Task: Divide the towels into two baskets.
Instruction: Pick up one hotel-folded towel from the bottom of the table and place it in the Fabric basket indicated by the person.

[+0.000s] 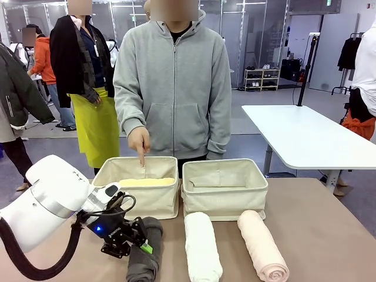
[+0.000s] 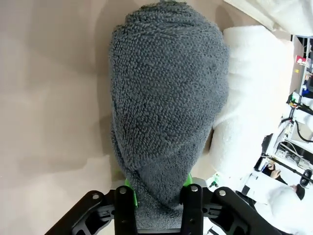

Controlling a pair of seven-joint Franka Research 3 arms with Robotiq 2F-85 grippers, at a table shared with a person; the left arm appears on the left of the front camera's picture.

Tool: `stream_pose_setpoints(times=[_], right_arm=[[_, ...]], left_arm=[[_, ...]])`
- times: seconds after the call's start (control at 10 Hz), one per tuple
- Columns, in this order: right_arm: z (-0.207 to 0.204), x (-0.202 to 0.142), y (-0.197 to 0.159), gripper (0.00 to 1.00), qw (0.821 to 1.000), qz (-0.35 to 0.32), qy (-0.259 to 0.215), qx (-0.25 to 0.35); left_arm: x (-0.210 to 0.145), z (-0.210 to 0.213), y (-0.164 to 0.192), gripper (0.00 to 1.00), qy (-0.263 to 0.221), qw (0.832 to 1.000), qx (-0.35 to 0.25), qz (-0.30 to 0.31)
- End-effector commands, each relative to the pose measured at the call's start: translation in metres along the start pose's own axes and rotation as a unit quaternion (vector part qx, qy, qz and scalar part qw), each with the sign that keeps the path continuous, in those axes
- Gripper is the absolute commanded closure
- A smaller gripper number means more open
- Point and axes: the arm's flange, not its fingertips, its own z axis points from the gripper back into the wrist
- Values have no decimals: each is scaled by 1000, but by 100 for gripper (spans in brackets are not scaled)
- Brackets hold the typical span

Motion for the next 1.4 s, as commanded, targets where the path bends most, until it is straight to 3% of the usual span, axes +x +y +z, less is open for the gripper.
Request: stream_pose_setpoints(times=[0.0, 0.2, 0.4, 0.5, 0.6, 0.8, 0.9, 1.0, 1.1, 1.3], right_arm=[[2, 0, 2, 0, 1000, 2, -5, 2], [2, 0, 2, 0, 1000, 2, -5, 2], [2, 0, 2, 0, 1000, 2, -5, 2], [2, 0, 2, 0, 1000, 2, -5, 2], [2, 0, 2, 0, 1000, 2, -5, 2], [2, 0, 2, 0, 1000, 2, -5, 2], [2, 0, 2, 0, 1000, 2, -5, 2], [2, 0, 2, 0, 1000, 2, -5, 2], [2, 0, 2, 0, 1000, 2, -5, 2], [2, 0, 2, 0, 1000, 2, -5, 2]], left_arm=[[-8, 32, -19, 98, -11, 1000, 5, -14], [-7, 78, -47, 98, 11, 995, 71, -71], [-3, 108, -74, 98, 43, 971, 139, -190], [-2, 117, -87, 98, 76, 930, 216, -286], [-2, 123, -99, 98, 93, 897, 251, -351], [-6, 124, -109, 98, 163, 844, 259, -439], [-11, 126, -110, 98, 192, 829, 242, -467], [-17, 130, -114, 98, 175, 836, 230, -466], [-13, 119, -114, 98, 165, 848, 261, -430], [-13, 119, -114, 98, 165, 848, 261, -430]])
